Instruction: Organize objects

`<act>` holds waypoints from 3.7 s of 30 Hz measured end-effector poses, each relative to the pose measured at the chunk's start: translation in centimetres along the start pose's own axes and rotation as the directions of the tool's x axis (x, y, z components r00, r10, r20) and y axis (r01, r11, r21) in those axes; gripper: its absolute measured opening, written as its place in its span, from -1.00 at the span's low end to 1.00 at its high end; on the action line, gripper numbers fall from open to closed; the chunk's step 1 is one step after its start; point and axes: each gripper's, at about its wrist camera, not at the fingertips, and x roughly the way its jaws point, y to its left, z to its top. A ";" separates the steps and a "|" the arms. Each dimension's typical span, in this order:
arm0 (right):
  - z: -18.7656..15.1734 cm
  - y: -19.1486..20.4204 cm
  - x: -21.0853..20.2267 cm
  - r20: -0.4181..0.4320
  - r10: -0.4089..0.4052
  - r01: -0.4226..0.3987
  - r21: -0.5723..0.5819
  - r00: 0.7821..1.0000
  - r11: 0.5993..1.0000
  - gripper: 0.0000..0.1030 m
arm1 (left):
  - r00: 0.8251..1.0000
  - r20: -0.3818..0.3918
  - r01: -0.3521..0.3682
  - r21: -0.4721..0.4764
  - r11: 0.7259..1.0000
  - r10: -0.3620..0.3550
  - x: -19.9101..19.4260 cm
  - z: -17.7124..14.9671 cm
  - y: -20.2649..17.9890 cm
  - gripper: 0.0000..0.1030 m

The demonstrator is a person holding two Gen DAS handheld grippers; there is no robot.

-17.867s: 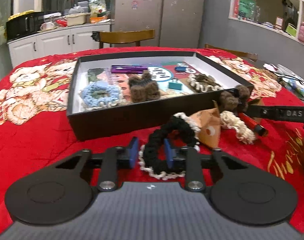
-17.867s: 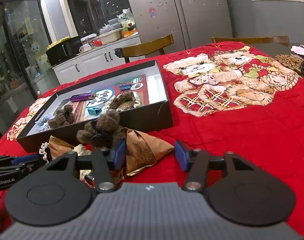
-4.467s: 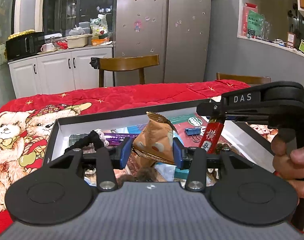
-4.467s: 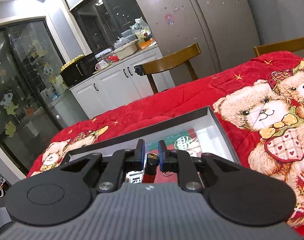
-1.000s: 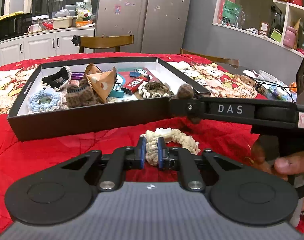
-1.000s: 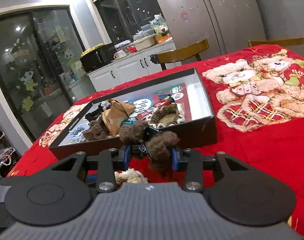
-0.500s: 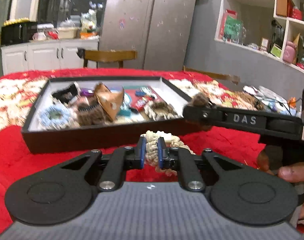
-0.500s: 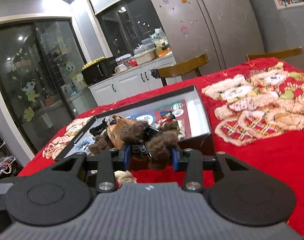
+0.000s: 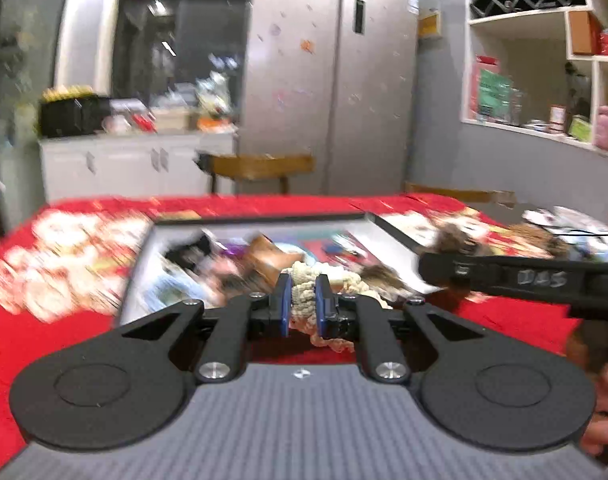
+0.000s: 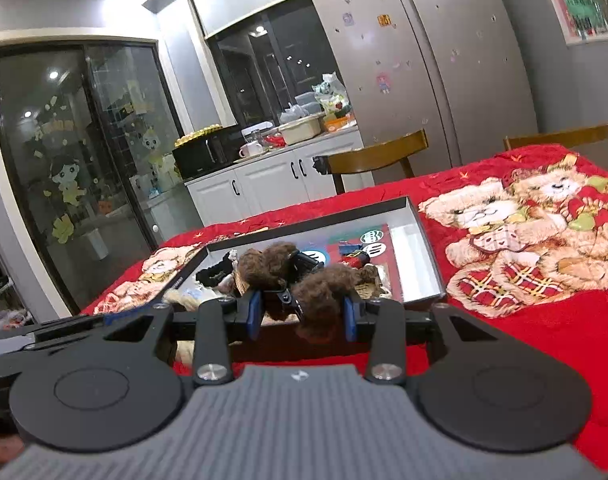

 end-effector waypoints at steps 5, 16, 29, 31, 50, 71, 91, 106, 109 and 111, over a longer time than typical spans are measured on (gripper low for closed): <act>1.7 0.9 1.3 -0.049 -0.011 0.011 0.004 0.999 1.000 -0.18 | 0.999 0.001 -0.047 -0.024 0.999 0.047 0.7 0.9 1.7 -0.71; 6.0 1.5 5.1 -0.068 -0.049 0.048 -0.017 0.997 0.999 -0.18 | 0.997 -0.019 -0.074 -0.027 0.997 0.073 4.6 6.1 5.0 -0.71; 8.9 -5.0 14.6 -0.154 -0.113 0.133 0.124 0.982 0.983 -0.18 | 0.994 -0.102 0.013 -0.142 0.990 -0.027 16.9 9.4 5.4 -0.71; 8.8 -5.6 16.1 -0.177 -0.111 0.133 0.118 0.978 0.984 -0.18 | 0.993 -0.109 0.017 -0.165 0.986 -0.036 18.2 8.9 5.6 -0.71; 7.1 -5.3 19.6 -0.285 -0.182 0.199 0.032 0.941 0.980 -0.10 | 0.974 -0.222 0.020 -0.097 0.995 -0.041 21.6 6.8 5.9 -0.70; 11.4 -3.8 12.2 -0.133 0.019 0.002 0.152 0.991 0.988 0.76 | 0.999 -0.009 -0.043 -0.101 0.994 0.042 11.0 13.2 7.2 0.42; 3.5 4.5 -8.4 0.179 -0.041 0.063 -0.119 0.983 0.991 1.00 | 0.995 -0.055 -0.088 -0.083 0.993 0.084 -10.8 1.1 4.1 0.77; -5.1 2.6 -6.9 0.015 -0.136 0.137 -0.167 0.991 0.976 1.00 | 0.993 -0.087 -0.081 -0.051 0.995 0.076 -8.6 -4.5 1.9 0.77; -5.3 2.8 -6.8 0.012 -0.125 0.125 -0.175 0.992 0.977 1.00 | 0.992 -0.102 -0.077 -0.050 0.996 0.072 -8.2 -4.5 2.0 0.77; -5.6 2.8 -6.6 0.008 -0.125 0.125 -0.182 0.992 0.975 1.00 | 0.993 -0.105 -0.066 -0.045 0.997 0.061 -8.0 -4.4 2.1 0.77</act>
